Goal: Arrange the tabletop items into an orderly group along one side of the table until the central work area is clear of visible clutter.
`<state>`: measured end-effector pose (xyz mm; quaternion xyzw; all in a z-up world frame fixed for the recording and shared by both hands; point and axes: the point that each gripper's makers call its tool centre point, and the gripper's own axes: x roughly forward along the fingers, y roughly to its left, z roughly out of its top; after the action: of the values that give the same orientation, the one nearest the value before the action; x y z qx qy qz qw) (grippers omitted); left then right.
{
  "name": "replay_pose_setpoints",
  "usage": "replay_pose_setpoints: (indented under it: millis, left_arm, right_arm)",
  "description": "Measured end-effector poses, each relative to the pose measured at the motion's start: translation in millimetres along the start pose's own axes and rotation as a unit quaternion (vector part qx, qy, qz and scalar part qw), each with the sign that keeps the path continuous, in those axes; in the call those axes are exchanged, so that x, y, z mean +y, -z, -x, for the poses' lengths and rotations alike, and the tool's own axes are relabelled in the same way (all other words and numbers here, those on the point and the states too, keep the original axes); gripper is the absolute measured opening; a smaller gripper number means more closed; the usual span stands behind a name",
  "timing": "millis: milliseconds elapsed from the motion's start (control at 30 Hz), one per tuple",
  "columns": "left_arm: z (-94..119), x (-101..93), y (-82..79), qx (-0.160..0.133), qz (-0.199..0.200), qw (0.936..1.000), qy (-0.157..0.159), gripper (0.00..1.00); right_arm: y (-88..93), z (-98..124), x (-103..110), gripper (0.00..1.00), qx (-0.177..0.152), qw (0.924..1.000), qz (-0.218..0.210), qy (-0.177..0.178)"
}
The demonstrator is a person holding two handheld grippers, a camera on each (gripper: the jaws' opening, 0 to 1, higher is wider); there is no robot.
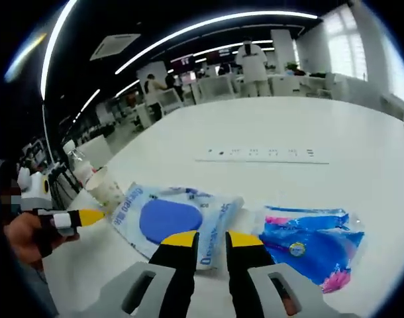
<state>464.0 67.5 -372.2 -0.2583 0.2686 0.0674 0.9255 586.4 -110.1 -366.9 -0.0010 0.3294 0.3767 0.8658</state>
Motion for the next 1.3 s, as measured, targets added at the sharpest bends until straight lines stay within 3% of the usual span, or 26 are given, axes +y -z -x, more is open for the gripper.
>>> replay_pose_setpoints:
  millis: [267,433,733,767,867,967,1033,1133,1300]
  left_arm:
    - [16,-12.5,6.2,0.000,-0.011,0.9999,0.005,0.08]
    - [30,-26.5,25.9,0.000,-0.007,0.9999,0.010,0.07]
    - [44,-50.0,63.2,0.021,-0.005,0.9994,0.028,0.07]
    - [51,-59.8,71.6,0.023,-0.004,0.9993,0.030,0.07]
    - [60,-76.0,78.0,0.026,-0.008,0.9990,0.036,0.07]
    - [51,-78.6,72.1,0.029,-0.006,0.9982,0.052,0.07]
    - [52,-96.4,80.8,0.039,0.009,0.9964,0.074,0.07]
    - [54,-98.8,87.5,0.046,-0.008,0.9960,0.077,0.07]
    - [60,-119.3,97.0,0.053,-0.010,0.9938,0.097,0.08]
  right_arm:
    - [4.8,27,-2,0.14,-0.011,0.9999,0.002,0.004]
    - [11.6,46,-9,0.14,-0.012,0.9998,-0.004,0.013]
    - [45.4,93,-36,0.14,-0.005,0.9987,-0.027,0.042]
    - [50.2,100,-39,0.14,-0.006,0.9983,-0.035,0.047]
    - [59.0,112,-42,0.14,-0.005,0.9977,-0.041,0.053]
    - [70.3,121,-48,0.17,-0.002,0.9965,-0.059,0.059]
    - [82.2,134,-47,0.18,-0.001,0.9956,-0.070,0.063]
    - [98.3,146,-48,0.17,0.004,0.9935,-0.088,0.071]
    - [115.1,169,-45,0.17,-0.001,0.9903,-0.112,0.083]
